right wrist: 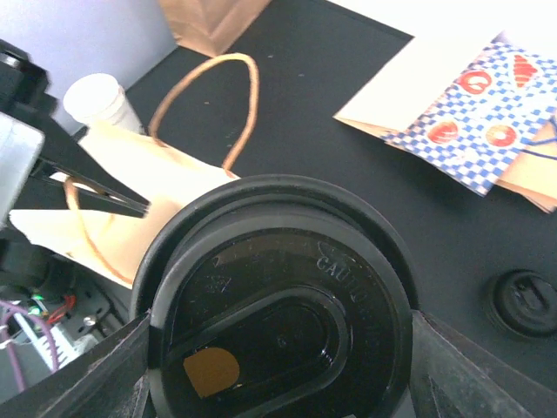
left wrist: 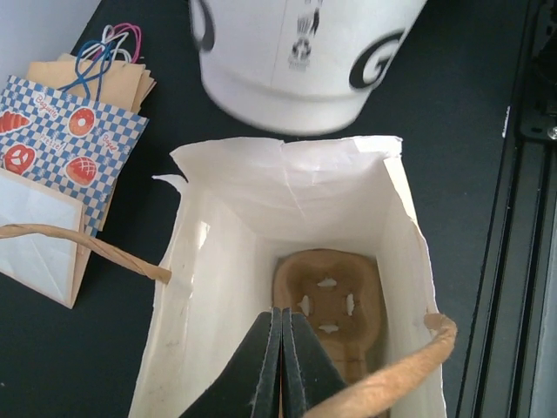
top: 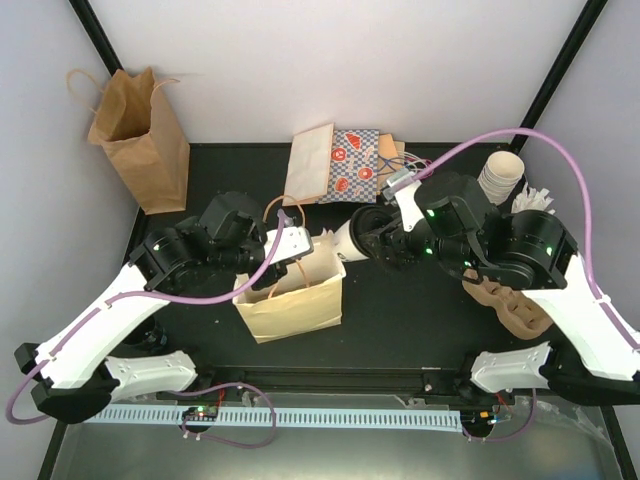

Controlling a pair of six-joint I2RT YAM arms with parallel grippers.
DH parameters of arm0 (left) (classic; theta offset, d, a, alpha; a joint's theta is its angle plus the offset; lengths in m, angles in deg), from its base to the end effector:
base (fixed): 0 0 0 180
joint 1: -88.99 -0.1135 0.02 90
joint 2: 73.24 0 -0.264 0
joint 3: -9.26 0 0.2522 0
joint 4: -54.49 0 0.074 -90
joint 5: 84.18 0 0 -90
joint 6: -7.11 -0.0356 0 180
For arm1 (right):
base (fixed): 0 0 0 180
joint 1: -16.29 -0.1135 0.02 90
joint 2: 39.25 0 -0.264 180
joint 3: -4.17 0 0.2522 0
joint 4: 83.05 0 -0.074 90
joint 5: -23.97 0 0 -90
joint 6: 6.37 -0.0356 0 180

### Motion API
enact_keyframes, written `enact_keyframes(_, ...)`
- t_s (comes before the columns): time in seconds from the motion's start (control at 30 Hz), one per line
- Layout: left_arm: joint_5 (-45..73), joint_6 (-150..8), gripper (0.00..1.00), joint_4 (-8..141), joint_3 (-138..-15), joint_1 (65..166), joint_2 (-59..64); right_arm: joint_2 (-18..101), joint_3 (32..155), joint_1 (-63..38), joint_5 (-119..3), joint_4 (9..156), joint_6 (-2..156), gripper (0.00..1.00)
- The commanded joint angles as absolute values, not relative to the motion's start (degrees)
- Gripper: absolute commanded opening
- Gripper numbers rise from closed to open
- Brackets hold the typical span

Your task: Pack the takeout coffee

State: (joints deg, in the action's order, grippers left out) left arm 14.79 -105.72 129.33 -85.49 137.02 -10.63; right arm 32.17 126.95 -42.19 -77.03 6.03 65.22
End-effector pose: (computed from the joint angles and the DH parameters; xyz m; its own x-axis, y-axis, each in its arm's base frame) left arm 0.1245 -0.1467 0.4080 -0.1033 0.6880 -0.7184 0.9235 0.3347 0.1877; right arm 0.0985 0.1476 0.4913 -0.5559 -0.3135 -0.7699 -0.6158 0.7774 0.1282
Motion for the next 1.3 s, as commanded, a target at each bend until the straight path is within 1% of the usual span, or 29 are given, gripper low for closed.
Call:
enact_keyframes(0.0, 13.8, -102.6, 0.03, 129.3, -85.4, 138.3, -11.9, 34.2, 129.4, -42.4, -68.1, 9.9, 68.1, 0.68)
enact_keyframes(0.1, 14.0, -101.9, 0.03, 128.9, -85.0, 138.9, -12.2, 35.4, 128.5, -42.8, -64.8, 12.7, 67.9, 0.67)
enact_keyframes(0.33, 15.0, -100.6, 0.05, 129.7, -84.6, 139.8, -12.1, 37.9, 123.2, -44.0, -65.7, 16.1, 67.4, 0.67)
enact_keyframes(0.5, 16.3, -99.1, 0.11, 130.5, -84.9, 140.0, -12.7, 38.5, 118.7, -44.3, -67.7, 17.0, 67.3, 0.67)
enact_keyframes(0.57, 17.0, -98.0, 0.15, 131.0, -85.2, 140.0, -12.7, 38.8, 117.3, -44.8, -67.7, 17.5, 67.2, 0.67)
enact_keyframes(0.67, 18.8, -96.1, 0.23, 131.8, -85.9, 140.0, -12.4, 39.4, 115.4, -46.1, -68.3, 18.3, 66.9, 0.66)
enact_keyframes(0.73, 20.5, -94.4, 0.30, 132.5, -86.8, 140.1, -11.9, 40.2, 114.4, -47.0, -69.2, 18.5, 66.6, 0.66)
enact_keyframes(0.83, 24.3, -92.8, 0.36, 134.0, -88.1, 140.1, -11.0, 41.7, 114.0, -48.2, -70.4, 18.6, 66.5, 0.66)
enact_keyframes(1.13, 29.9, -88.1, 0.37, 135.4, -87.4, 140.1, -12.2, 45.2, 117.4, -48.8, -72.3, 18.3, 67.0, 0.66)
enact_keyframes(1.27, 32.1, -86.6, 0.34, 134.7, -85.7, 140.1, -13.4, 46.9, 119.2, -48.7, -72.9, 17.6, 67.2, 0.66)
